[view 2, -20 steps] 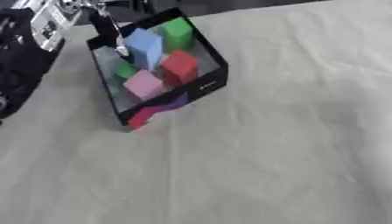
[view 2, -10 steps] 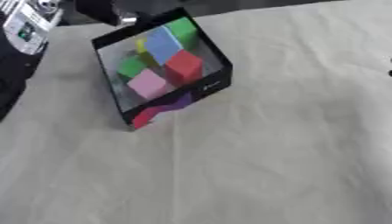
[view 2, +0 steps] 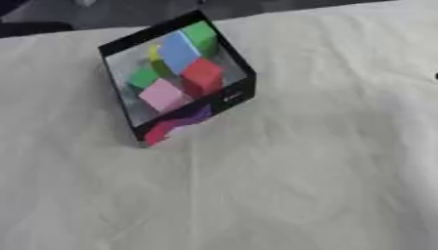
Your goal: Pick up objects on the table and place them in the box.
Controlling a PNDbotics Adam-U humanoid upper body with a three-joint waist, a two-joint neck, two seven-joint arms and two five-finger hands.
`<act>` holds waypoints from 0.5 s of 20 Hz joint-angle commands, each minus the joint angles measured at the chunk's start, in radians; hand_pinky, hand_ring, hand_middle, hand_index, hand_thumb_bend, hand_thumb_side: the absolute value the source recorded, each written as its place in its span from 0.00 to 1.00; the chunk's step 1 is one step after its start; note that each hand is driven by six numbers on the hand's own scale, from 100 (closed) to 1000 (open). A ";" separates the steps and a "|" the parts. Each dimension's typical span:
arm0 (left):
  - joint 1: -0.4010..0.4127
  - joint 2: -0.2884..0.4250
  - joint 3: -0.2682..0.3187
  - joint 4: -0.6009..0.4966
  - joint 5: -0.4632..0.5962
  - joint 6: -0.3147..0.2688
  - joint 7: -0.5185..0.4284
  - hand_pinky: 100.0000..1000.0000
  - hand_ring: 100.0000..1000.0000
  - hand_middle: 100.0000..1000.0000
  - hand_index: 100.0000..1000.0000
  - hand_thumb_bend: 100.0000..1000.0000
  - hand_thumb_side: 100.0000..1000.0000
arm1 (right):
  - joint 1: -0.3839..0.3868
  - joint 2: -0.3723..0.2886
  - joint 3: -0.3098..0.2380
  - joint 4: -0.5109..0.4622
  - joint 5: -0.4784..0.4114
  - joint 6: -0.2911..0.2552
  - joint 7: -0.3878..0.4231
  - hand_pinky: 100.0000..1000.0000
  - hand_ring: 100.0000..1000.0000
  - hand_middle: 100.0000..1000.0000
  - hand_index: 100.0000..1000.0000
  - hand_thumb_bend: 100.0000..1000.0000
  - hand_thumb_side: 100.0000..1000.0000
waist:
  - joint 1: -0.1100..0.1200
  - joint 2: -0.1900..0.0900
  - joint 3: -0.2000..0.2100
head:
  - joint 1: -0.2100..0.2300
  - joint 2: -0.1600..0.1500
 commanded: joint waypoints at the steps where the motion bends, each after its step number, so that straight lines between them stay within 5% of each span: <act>1: 0.054 0.018 0.042 -0.099 0.095 -0.005 0.082 0.73 0.67 0.66 0.76 0.30 0.64 | -0.014 -0.031 -0.015 -0.028 0.013 -0.007 -0.016 0.71 0.77 0.65 0.76 0.00 0.65 | -0.018 -0.030 0.001 | 0.001 -0.014; 7: 0.207 -0.039 0.083 -0.156 0.178 -0.035 0.153 0.73 0.64 0.65 0.77 0.28 0.63 | -0.011 -0.027 -0.025 -0.037 0.040 -0.010 -0.025 0.71 0.77 0.65 0.76 0.00 0.63 | -0.021 -0.031 0.007 | -0.011 -0.003; 10: 0.252 -0.068 0.096 -0.140 0.218 -0.045 0.188 0.73 0.64 0.65 0.78 0.22 0.78 | -0.011 -0.024 -0.026 -0.039 0.056 -0.012 -0.027 0.71 0.77 0.64 0.76 0.00 0.63 | -0.020 -0.034 0.007 | -0.007 -0.001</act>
